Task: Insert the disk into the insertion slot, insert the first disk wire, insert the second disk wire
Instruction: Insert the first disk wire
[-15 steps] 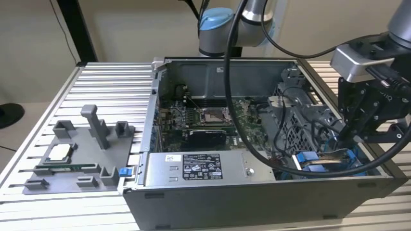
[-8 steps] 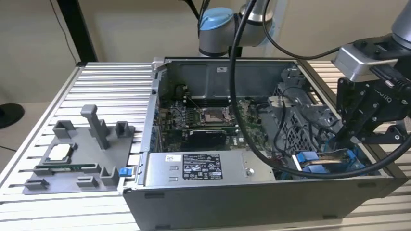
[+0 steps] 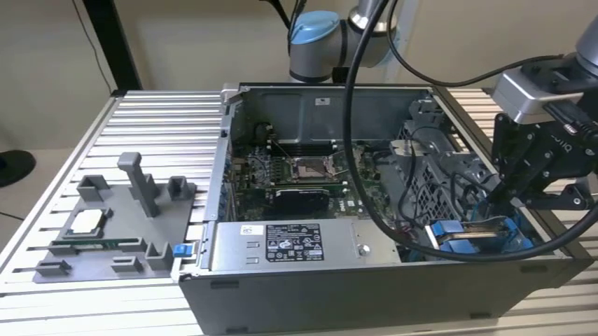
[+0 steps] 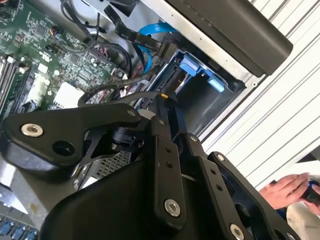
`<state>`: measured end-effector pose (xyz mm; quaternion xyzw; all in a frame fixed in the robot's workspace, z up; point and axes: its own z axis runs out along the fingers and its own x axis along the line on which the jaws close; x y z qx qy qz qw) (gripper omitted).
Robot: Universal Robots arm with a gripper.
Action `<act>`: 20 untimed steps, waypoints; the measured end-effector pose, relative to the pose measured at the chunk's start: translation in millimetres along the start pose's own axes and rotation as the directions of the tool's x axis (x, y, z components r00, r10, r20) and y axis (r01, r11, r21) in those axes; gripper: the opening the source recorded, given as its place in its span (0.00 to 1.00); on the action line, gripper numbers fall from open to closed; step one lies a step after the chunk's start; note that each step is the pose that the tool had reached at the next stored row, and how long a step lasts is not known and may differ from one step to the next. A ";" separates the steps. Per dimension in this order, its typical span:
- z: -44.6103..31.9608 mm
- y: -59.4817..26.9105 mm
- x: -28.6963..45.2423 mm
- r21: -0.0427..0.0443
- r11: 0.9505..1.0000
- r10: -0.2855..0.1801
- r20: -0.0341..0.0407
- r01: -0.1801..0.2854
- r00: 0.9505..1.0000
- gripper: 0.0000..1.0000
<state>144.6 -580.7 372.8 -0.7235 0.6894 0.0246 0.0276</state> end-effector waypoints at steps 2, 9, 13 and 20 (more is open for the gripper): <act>1.2 0.0 0.1 -0.001 1.000 0.002 0.003 -0.002 1.000 0.00; 1.4 -0.1 -0.2 -0.001 1.000 0.003 0.003 -0.003 1.000 0.00; 3.1 -0.2 -0.1 -0.002 1.000 0.005 0.004 -0.005 1.000 0.00; 8.5 -5.5 0.6 -0.017 1.000 0.009 0.015 -0.009 1.000 0.00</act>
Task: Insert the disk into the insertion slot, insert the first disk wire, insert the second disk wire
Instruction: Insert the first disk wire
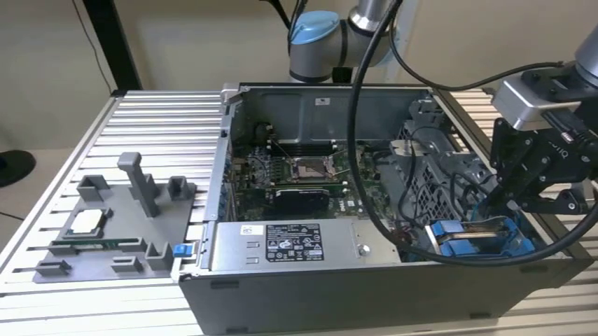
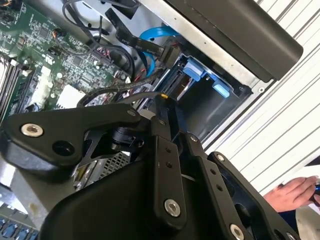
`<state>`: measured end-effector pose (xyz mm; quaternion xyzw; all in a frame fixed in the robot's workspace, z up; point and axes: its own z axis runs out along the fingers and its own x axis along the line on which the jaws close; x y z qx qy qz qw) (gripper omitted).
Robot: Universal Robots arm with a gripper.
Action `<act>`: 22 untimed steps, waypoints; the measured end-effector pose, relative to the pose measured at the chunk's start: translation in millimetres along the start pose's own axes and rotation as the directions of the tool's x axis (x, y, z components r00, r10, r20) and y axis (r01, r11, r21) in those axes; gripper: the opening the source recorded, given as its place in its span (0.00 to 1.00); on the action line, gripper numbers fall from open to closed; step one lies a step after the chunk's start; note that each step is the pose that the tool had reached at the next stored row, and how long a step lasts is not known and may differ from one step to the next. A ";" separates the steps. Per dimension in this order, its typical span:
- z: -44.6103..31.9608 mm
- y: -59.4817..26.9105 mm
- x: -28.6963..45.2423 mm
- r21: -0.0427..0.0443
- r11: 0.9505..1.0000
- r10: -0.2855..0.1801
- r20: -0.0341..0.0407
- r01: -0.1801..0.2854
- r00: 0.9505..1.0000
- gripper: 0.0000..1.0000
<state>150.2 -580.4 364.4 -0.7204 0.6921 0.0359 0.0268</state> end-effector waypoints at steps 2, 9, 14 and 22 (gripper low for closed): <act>1.5 -3.0 0.2 -0.003 1.000 0.000 0.005 0.000 1.000 0.00; 7.7 -9.6 1.1 -0.017 1.000 0.005 0.014 -0.004 1.000 0.00; 9.1 -9.7 1.2 -0.018 1.000 0.007 0.014 -0.007 1.000 0.00; 10.2 -9.7 1.3 -0.018 1.000 0.007 0.014 -0.007 1.000 0.00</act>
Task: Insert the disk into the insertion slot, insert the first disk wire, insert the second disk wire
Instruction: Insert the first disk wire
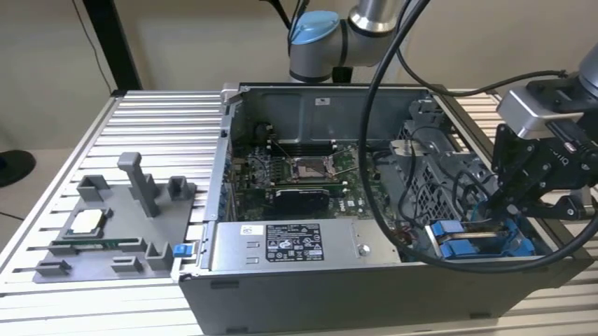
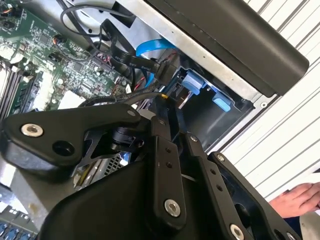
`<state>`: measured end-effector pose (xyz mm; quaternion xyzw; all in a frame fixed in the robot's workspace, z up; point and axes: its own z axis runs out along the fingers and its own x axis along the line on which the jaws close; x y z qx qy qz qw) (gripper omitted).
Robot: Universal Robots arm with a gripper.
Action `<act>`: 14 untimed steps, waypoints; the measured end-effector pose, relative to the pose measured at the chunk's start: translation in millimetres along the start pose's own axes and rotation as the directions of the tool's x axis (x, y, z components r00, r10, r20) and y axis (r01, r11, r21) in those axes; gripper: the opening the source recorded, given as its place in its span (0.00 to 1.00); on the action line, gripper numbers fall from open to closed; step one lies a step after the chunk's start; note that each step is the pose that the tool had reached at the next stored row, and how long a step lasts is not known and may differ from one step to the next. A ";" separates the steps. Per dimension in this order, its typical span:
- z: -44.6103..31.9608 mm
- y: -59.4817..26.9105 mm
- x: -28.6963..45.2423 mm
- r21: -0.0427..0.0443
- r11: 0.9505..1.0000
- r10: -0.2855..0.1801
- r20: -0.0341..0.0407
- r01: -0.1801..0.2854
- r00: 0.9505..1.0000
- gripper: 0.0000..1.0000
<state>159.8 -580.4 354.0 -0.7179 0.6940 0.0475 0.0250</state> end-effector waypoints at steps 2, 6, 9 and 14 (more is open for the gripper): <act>0.7 0.0 0.1 -0.001 1.000 0.000 0.000 0.000 1.000 0.00; 2.2 -0.1 0.2 -0.001 1.000 0.003 0.001 -0.003 1.000 0.00; 4.0 -0.1 0.4 0.000 1.000 0.010 0.003 -0.010 1.000 0.00; 6.1 -0.1 0.6 0.001 1.000 0.021 0.003 -0.021 1.000 0.00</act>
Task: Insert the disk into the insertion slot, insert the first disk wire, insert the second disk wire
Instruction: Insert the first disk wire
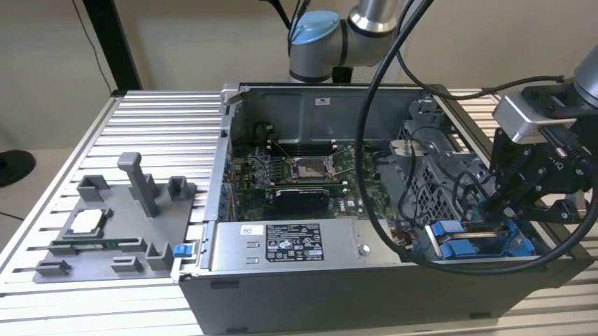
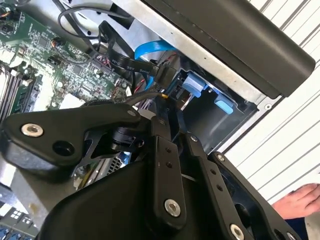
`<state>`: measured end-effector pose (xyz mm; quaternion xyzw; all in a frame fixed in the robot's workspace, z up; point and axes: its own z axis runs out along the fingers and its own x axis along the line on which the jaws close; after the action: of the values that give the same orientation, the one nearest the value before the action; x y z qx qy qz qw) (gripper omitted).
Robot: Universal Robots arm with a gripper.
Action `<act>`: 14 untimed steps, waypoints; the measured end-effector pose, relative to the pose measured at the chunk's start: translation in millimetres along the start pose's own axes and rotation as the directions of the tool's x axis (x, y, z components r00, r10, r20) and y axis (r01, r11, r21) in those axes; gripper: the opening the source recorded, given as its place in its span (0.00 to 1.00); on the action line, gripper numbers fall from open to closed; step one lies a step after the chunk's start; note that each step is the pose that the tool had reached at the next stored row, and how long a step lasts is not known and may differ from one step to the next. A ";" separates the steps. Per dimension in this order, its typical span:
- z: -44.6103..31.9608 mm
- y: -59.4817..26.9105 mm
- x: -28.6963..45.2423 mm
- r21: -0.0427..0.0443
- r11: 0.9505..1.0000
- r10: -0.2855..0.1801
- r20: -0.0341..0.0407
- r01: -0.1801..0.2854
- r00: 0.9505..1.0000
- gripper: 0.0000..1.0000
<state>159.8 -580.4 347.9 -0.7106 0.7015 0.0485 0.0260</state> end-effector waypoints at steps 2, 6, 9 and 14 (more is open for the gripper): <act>0.3 0.0 0.1 0.000 1.000 0.003 0.000 -0.003 1.000 0.00; 1.1 -0.1 0.4 0.000 1.000 0.016 0.001 -0.016 1.000 0.00; 1.3 -0.7 0.9 0.000 1.000 0.028 0.001 -0.028 1.000 0.00; 1.8 -1.0 1.6 0.000 0.999 0.042 0.001 -0.042 0.999 0.00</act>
<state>160.7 -581.8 345.9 -0.6957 0.7161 0.0495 0.0255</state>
